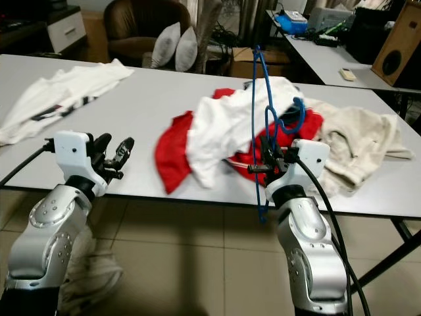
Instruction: Hang hanger
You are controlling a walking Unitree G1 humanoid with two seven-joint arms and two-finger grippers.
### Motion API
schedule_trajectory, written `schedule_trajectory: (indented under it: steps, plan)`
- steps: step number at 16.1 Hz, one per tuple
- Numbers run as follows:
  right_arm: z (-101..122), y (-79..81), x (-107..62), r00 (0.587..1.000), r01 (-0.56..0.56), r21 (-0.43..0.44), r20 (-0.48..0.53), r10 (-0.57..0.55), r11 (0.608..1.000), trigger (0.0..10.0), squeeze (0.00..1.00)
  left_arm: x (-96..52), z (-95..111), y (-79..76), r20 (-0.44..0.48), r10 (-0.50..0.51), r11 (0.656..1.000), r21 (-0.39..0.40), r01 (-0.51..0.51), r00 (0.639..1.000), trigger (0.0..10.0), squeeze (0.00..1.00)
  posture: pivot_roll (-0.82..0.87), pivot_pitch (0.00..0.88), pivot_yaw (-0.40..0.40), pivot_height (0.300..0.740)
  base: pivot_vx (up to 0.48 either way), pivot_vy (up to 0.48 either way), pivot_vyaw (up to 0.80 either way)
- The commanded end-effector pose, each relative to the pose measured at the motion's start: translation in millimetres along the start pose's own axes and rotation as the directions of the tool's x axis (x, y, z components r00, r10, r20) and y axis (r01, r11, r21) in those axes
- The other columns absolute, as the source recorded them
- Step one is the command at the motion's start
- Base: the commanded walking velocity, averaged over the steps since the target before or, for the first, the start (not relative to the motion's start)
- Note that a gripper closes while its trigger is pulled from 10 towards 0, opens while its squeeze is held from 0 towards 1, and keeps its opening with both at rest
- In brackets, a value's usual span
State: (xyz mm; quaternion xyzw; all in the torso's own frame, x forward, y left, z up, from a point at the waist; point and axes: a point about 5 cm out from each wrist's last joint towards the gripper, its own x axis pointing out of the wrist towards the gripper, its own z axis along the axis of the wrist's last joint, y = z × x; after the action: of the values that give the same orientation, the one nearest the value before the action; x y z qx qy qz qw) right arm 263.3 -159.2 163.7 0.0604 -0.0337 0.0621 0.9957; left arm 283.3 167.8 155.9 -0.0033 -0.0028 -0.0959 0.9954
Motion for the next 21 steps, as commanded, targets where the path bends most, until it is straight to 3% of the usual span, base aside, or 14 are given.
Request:
schedule_trajectory:
  steps: [1, 2, 6, 8, 9, 13, 14, 15, 18, 21]
  plan:
    - [-2, -1.9, -1.3, 1.000, 0.015, -0.014, -0.013, -0.015, 1.000, 10.0, 0.00, -1.4, -4, 2.0, -0.030, 0.011, 1.000, 0.016, -0.011, 0.999, 10.0, 0.32, -0.08, 0.000, -0.081, 0.740, 0.000, 0.000, 0.00]
    - [-4, -4.0, -2.6, 0.999, 0.030, -0.017, -0.022, -0.031, 0.999, 10.0, 0.00, -1.7, -4, 2.4, -0.036, 0.012, 1.000, 0.002, -0.012, 0.999, 10.0, 0.31, -0.08, 0.000, -0.080, 0.740, 0.000, 0.000, 0.00]
    - [-9, -5.1, -8.6, 0.998, 0.034, 0.010, -0.056, -0.034, 0.999, 10.0, 0.00, -0.1, -5, -1.5, -0.022, -0.040, 0.999, 0.033, 0.041, 0.999, 10.0, 0.05, -0.10, 0.000, -0.063, 0.740, 0.000, 0.000, -0.40]
    - [-10, -7.3, -10.1, 0.997, 0.042, -0.002, -0.060, -0.042, 0.999, 10.0, 0.00, -0.4, -6, -5.3, -0.027, -0.065, 0.997, -0.045, 0.064, 0.998, 10.0, 0.10, -0.10, 0.000, -0.063, 0.740, 0.000, 0.000, -0.78]
    - [-10, -8.6, -9.4, 0.997, 0.045, -0.004, -0.062, -0.045, 0.999, 10.0, 0.00, -1.4, -4, -8.3, -0.013, -0.097, 0.989, -0.112, 0.095, 0.995, 10.0, 1.00, -0.10, 0.000, -0.063, 0.740, 0.000, 0.000, -0.78]
    - [-11, -5.2, -8.1, 0.997, 0.026, -0.020, -0.074, -0.027, 0.999, 10.0, 0.00, -4.5, -3, -4.9, -0.002, -0.058, 0.998, -0.037, 0.058, 0.998, 10.0, 1.00, -0.09, 0.000, -0.072, 0.740, 0.000, 0.000, -0.78]
    - [-14, -4.0, -8.1, 0.996, 0.015, -0.021, -0.088, -0.016, 1.000, 10.0, 0.00, -4.8, -4, -3.4, -0.005, -0.049, 0.998, -0.032, 0.049, 0.999, 10.0, 0.78, -0.09, 0.000, -0.072, 0.740, 0.000, 0.000, -0.71]
    - [-19, 0.8, -8.2, 0.992, -0.042, -0.033, -0.121, 0.038, 0.999, 10.0, 0.00, -5.1, -4, -0.1, 0.004, -0.036, 0.999, 0.001, 0.036, 0.999, 10.0, 0.06, -0.09, 0.000, -0.074, 0.740, 0.000, 0.000, 0.00]
    - [-29, 9.2, -11.7, 0.973, -0.133, -0.048, -0.197, 0.121, 0.990, 10.0, 0.00, -4.0, -4, 4.5, 0.012, -0.006, 1.000, 0.017, 0.005, 1.000, 10.0, 0.11, -0.08, 0.000, -0.079, 0.740, 0.094, 0.000, 0.00]
    - [-29, 12.8, -10.3, 0.970, -0.183, -0.107, -0.181, 0.162, 0.977, 10.0, 0.00, -2.8, -7, 0.6, 0.014, -0.003, 0.999, 0.032, 0.003, 1.000, 10.0, 0.10, -0.09, 0.000, -0.088, 0.740, 0.296, 0.000, 0.00]
